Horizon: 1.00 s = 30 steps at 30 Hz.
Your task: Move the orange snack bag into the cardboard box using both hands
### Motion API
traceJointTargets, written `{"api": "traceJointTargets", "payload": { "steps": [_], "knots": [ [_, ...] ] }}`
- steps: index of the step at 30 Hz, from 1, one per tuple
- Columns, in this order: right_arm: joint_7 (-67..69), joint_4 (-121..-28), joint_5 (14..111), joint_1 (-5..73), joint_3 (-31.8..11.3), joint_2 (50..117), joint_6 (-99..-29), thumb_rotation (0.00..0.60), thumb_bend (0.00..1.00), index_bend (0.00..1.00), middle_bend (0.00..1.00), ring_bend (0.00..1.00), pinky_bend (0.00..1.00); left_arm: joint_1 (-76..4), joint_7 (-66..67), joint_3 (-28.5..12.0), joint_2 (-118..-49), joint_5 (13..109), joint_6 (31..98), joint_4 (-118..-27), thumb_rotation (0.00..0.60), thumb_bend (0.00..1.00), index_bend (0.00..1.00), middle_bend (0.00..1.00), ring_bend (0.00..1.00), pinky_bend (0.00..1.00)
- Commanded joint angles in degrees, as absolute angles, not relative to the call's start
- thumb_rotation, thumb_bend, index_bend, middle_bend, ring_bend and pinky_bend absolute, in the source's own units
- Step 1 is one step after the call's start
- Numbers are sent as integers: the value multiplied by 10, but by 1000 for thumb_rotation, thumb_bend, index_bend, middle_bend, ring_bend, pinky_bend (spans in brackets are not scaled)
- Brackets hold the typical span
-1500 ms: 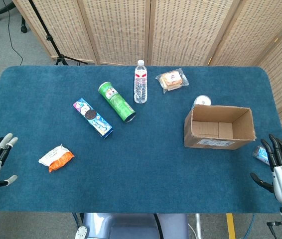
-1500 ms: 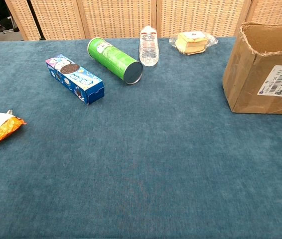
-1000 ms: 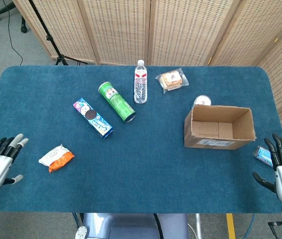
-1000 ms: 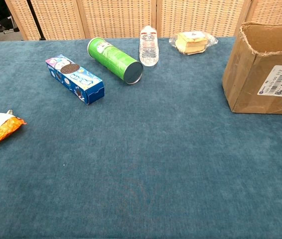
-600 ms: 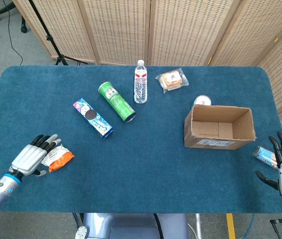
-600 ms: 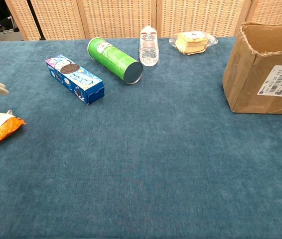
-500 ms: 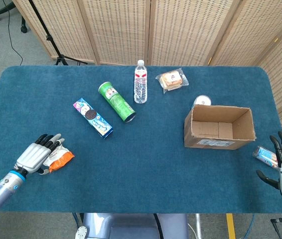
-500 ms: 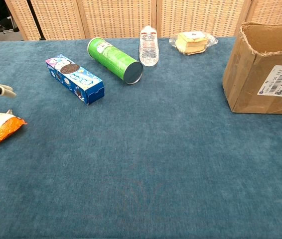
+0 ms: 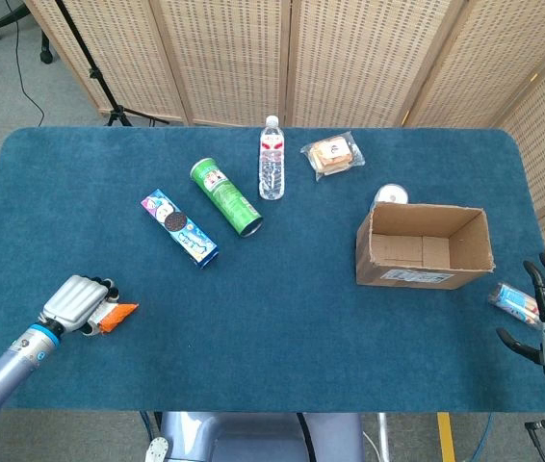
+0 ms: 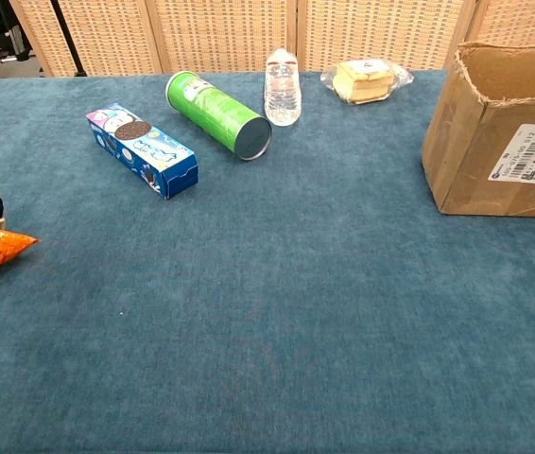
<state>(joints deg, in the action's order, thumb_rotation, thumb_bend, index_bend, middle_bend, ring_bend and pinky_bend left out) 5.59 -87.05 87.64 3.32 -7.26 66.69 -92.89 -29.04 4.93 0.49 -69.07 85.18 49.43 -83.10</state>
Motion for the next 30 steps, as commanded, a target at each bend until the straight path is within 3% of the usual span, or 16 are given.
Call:
{"api": "traceJointTargets", "payload": {
  "steps": [1, 5, 9, 17, 26, 27, 28, 29, 30],
  "knots": [
    [57, -871, 876, 33, -73, 666, -929, 600, 0, 0, 0, 0, 53, -291, 45, 6, -682, 873, 519, -846, 600, 248, 616, 467, 422, 510],
    [58, -873, 873, 32, -74, 664, -929, 600, 0, 0, 0, 0, 53, -307, 58, -10, -671, 976, 617, -888, 600, 228, 621, 469, 422, 509],
    [57, -874, 868, 32, -76, 664, -927, 600, 0, 0, 0, 0, 53, -345, 75, -21, -687, 1057, 650, -887, 600, 170, 621, 469, 422, 509],
    [59, -881, 834, 33, -93, 659, -917, 600, 0, 0, 0, 0, 34, -491, 108, -63, -767, 1161, 591, -878, 600, 63, 621, 469, 419, 510],
    [63, -877, 819, 35, -98, 658, -905, 600, 0, 0, 0, 0, 34, -593, 156, -93, -939, 1172, 554, -754, 600, 46, 621, 462, 418, 510],
    [64, -877, 818, 34, -98, 658, -904, 600, 0, 0, 0, 0, 34, -596, 158, -94, -949, 1169, 552, -746, 600, 29, 596, 428, 414, 510],
    [65, -877, 817, 34, -99, 657, -904, 600, 0, 0, 0, 0, 34, -602, 169, -95, -966, 1163, 547, -730, 600, 12, 512, 329, 367, 509],
    [67, -876, 815, 34, -100, 656, -903, 600, 0, 0, 0, 0, 34, -605, 178, -96, -978, 1155, 538, -720, 600, 4, 416, 236, 298, 490],
    [70, -876, 813, 34, -101, 655, -902, 600, 0, 0, 0, 0, 34, -606, 179, -96, -987, 1144, 534, -716, 600, 0, 236, 108, 173, 434]
  ]
}}
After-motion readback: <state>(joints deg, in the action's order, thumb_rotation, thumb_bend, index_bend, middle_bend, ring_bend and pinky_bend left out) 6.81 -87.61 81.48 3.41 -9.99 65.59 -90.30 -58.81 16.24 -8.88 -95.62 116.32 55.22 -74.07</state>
